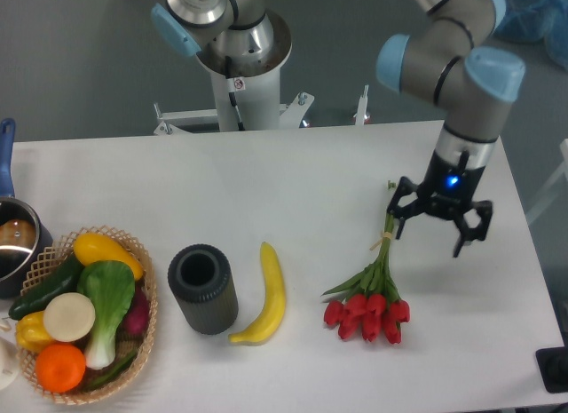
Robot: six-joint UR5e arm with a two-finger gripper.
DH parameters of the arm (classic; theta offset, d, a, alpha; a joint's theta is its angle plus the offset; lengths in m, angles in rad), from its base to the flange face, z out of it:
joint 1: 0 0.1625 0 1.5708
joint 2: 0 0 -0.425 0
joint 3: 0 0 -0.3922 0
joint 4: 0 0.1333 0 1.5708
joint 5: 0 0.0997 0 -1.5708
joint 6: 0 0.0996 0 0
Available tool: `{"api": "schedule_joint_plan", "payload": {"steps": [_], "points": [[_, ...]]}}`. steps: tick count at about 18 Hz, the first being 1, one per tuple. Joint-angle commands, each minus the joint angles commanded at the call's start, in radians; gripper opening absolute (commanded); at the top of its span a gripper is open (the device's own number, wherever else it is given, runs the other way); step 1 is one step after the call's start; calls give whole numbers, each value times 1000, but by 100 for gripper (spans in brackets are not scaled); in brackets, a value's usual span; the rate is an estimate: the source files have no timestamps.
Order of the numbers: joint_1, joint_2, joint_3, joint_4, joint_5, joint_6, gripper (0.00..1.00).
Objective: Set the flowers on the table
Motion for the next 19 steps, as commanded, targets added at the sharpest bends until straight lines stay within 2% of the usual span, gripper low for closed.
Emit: {"api": "schedule_joint_plan", "payload": {"steps": [3,5,13,19], "points": [[5,43,14,-103,132,169,100],[6,74,14,-134,181,230,100],[84,141,-24,-140,202,278,100],[87,154,-29,-140,200,278,100]]}}
